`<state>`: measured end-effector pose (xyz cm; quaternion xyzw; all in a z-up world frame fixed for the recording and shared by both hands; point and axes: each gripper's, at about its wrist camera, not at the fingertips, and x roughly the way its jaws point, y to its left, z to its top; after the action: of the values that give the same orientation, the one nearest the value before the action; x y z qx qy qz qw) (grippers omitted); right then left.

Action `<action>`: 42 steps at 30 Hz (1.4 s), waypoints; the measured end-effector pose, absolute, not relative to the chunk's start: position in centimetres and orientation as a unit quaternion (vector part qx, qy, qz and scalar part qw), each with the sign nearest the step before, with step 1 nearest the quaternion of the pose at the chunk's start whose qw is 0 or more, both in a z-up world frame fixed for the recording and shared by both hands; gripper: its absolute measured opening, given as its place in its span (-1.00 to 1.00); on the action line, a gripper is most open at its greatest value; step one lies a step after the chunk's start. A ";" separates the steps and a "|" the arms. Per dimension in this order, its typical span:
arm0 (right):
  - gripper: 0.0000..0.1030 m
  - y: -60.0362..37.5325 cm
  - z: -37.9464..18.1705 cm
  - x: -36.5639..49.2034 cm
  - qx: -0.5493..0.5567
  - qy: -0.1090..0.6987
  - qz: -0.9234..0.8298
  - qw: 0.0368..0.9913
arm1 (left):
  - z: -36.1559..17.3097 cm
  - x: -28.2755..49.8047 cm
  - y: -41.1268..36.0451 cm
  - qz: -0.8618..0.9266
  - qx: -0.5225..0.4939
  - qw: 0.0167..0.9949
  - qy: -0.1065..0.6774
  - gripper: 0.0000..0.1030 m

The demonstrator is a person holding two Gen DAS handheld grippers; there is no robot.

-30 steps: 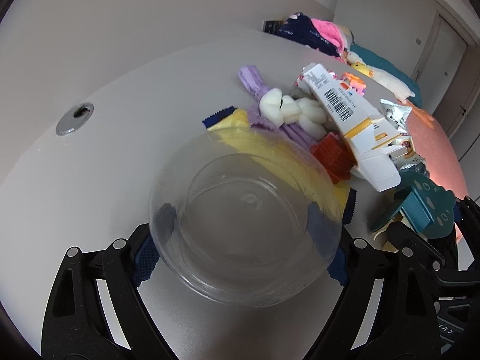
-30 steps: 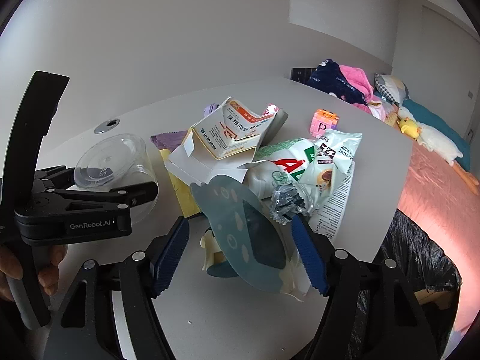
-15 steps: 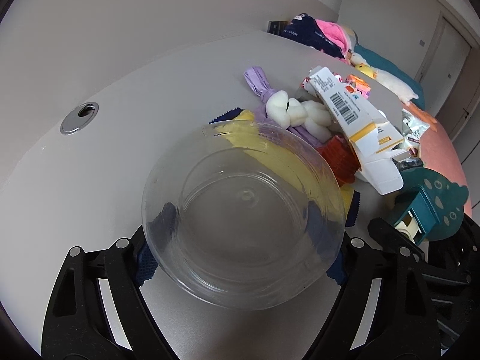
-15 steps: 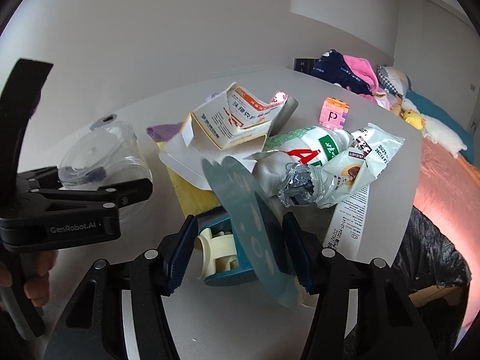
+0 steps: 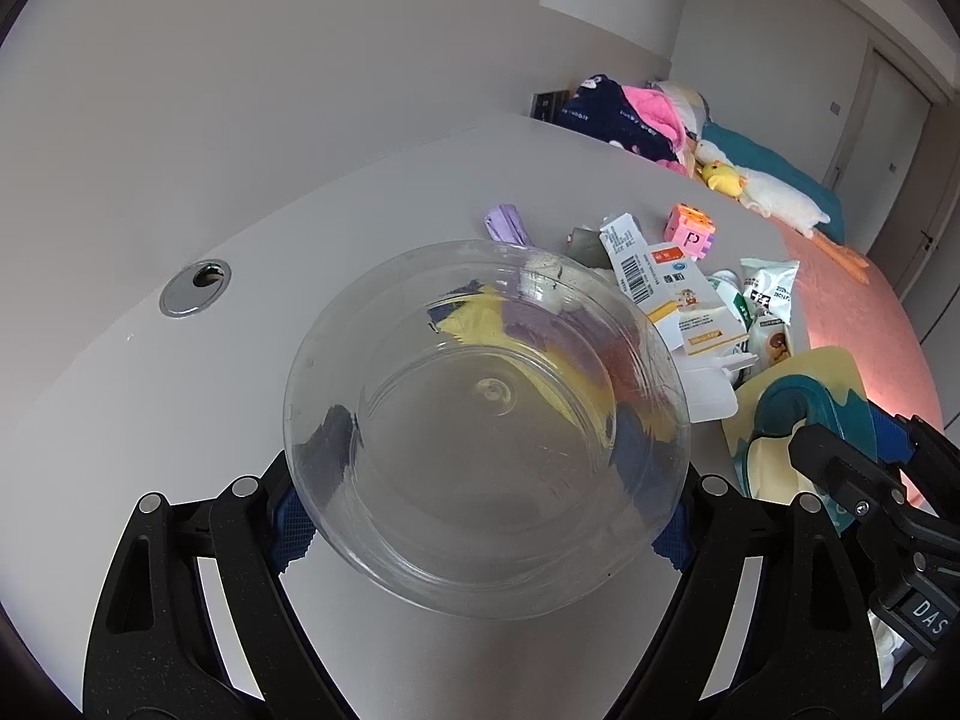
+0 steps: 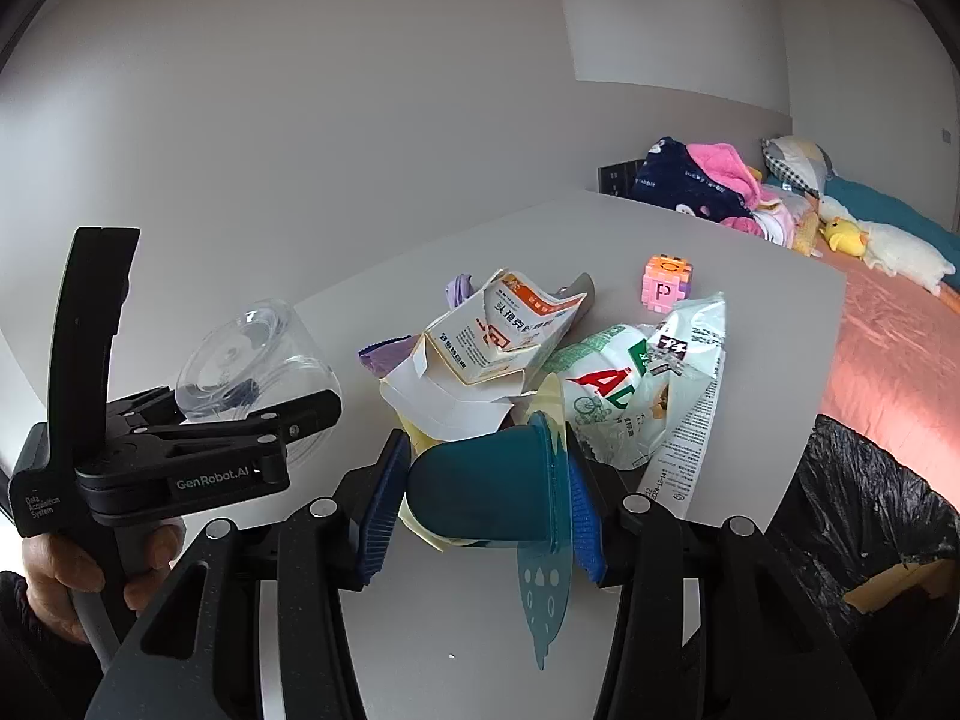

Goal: Collect trash
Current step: 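Carry the cup and teal lid over the black trash bag and release both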

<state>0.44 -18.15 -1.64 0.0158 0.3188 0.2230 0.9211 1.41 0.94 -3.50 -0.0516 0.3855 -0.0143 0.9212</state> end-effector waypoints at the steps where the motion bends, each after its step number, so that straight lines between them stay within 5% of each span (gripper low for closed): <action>1: -0.03 -18.3 -1.4 0.2 0.019 0.314 0.222 0.923 | -3.2 1.4 0.9 -0.016 -0.051 0.922 0.383 0.60; 19: -0.03 -25.3 3.0 -2.8 0.062 0.261 0.191 0.944 | 2.4 0.5 -5.1 -0.058 -0.027 0.940 0.334 0.60; 42: -0.03 -38.5 3.5 -6.0 0.119 0.239 0.054 0.962 | 1.7 2.0 -20.9 -0.214 0.018 0.912 0.348 0.61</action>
<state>-6.04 -38.54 3.45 0.1192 0.2391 0.0542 0.9621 1.99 -20.93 1.73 0.0185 0.3481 -0.2142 0.9125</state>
